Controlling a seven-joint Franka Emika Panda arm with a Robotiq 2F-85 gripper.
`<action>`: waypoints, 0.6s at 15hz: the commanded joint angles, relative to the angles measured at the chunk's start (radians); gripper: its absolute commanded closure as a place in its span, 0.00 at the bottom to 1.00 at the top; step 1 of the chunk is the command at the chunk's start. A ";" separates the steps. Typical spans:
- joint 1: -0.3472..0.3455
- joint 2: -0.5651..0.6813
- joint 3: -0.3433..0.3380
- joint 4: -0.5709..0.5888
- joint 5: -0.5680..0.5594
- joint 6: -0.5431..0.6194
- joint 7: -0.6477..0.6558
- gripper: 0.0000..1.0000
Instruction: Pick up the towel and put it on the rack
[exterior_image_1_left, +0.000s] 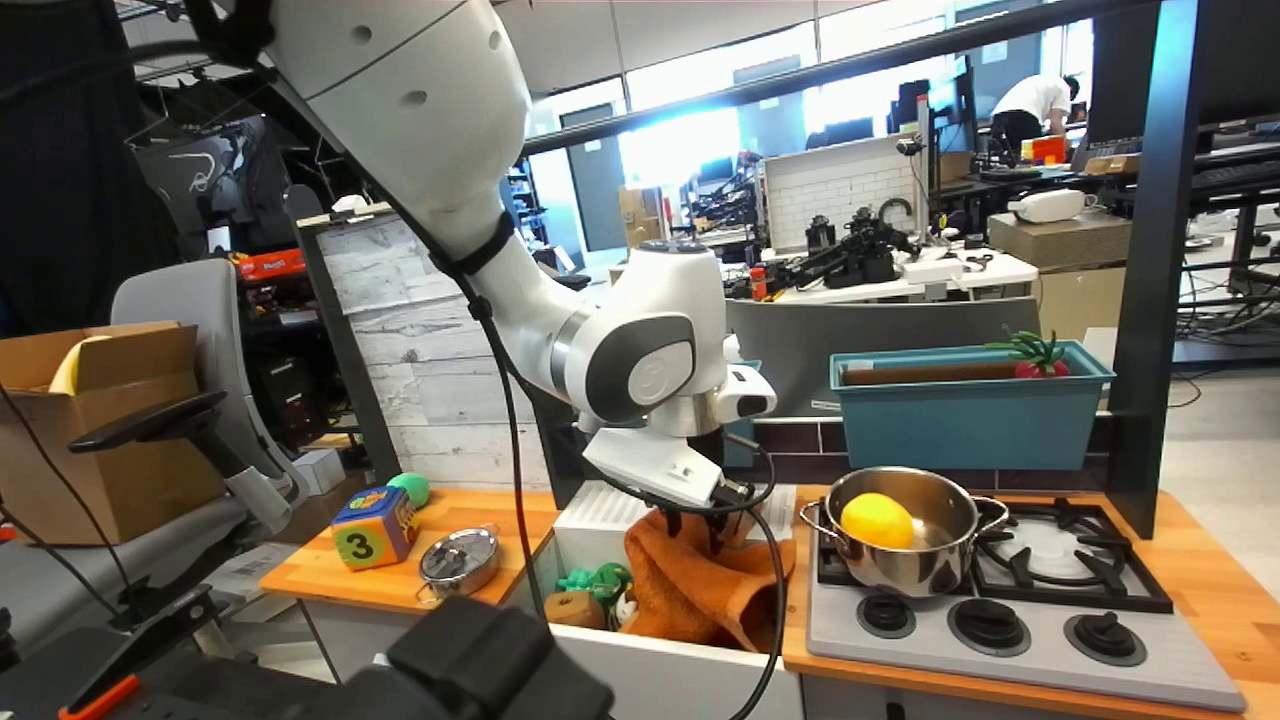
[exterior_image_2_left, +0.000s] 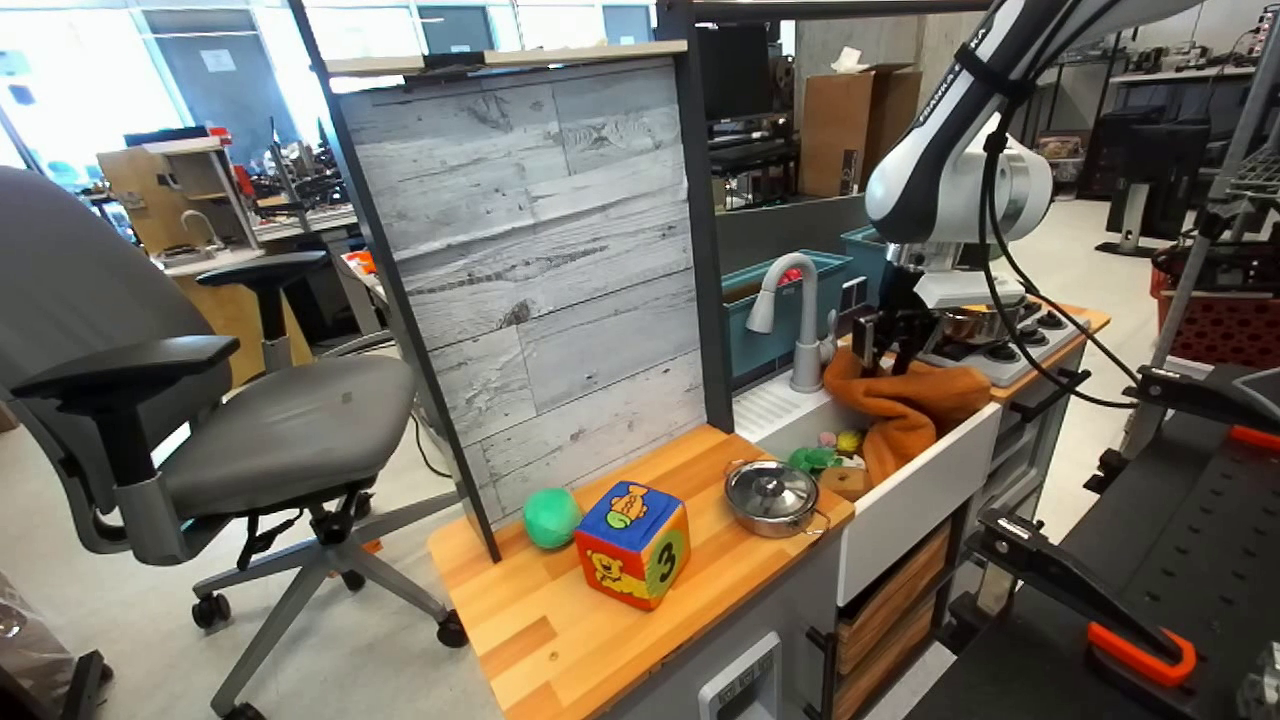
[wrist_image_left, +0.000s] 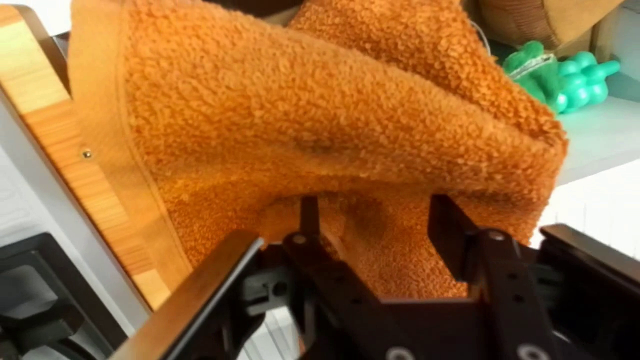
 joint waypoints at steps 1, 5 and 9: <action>-0.022 0.010 0.019 0.041 0.035 -0.075 -0.007 0.73; -0.028 0.000 0.019 0.032 0.057 -0.114 -0.019 0.99; -0.037 -0.019 0.019 0.006 0.063 -0.149 -0.036 1.00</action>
